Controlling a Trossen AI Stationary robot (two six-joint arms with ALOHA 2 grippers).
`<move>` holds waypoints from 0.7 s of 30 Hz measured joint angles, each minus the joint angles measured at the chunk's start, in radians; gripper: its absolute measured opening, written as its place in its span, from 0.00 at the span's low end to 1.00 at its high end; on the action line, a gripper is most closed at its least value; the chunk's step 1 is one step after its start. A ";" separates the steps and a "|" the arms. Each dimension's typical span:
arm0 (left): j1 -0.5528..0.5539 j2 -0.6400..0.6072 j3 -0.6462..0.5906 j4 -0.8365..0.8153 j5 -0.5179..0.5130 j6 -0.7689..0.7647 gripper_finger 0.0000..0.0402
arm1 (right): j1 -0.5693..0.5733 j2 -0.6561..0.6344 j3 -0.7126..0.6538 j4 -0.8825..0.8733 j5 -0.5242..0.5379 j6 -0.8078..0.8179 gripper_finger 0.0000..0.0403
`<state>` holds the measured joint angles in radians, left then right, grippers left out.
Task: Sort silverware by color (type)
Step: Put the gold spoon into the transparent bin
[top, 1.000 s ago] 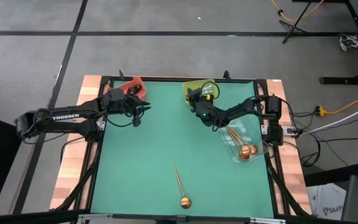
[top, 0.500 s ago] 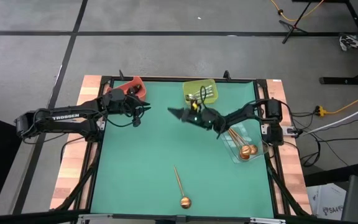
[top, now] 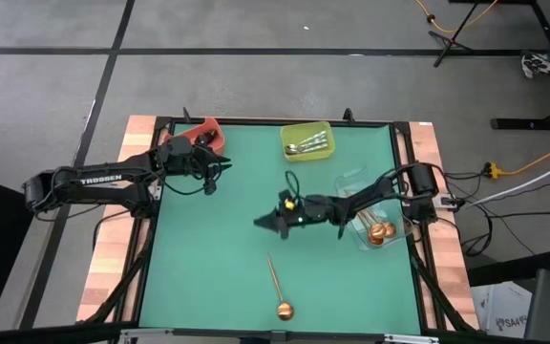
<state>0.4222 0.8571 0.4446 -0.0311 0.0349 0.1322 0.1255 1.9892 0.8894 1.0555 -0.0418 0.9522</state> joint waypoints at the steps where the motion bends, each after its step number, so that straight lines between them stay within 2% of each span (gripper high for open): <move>1: 0.000 0.000 0.000 0.000 0.000 0.000 0.18 | 0.010 0.000 0.000 -0.024 -0.018 -0.001 0.08; 9: 0.000 0.000 0.000 0.000 0.000 0.001 0.18 | 0.080 0.000 0.000 -0.168 -0.084 0.000 0.08; 21: 0.000 0.000 0.000 0.000 0.000 0.001 0.18 | 0.139 -0.002 0.000 -0.225 -0.121 0.002 0.08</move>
<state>0.4222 0.8570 0.4446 -0.0311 0.0352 0.1333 0.2645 1.9875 0.8895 0.8308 -0.1626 0.9543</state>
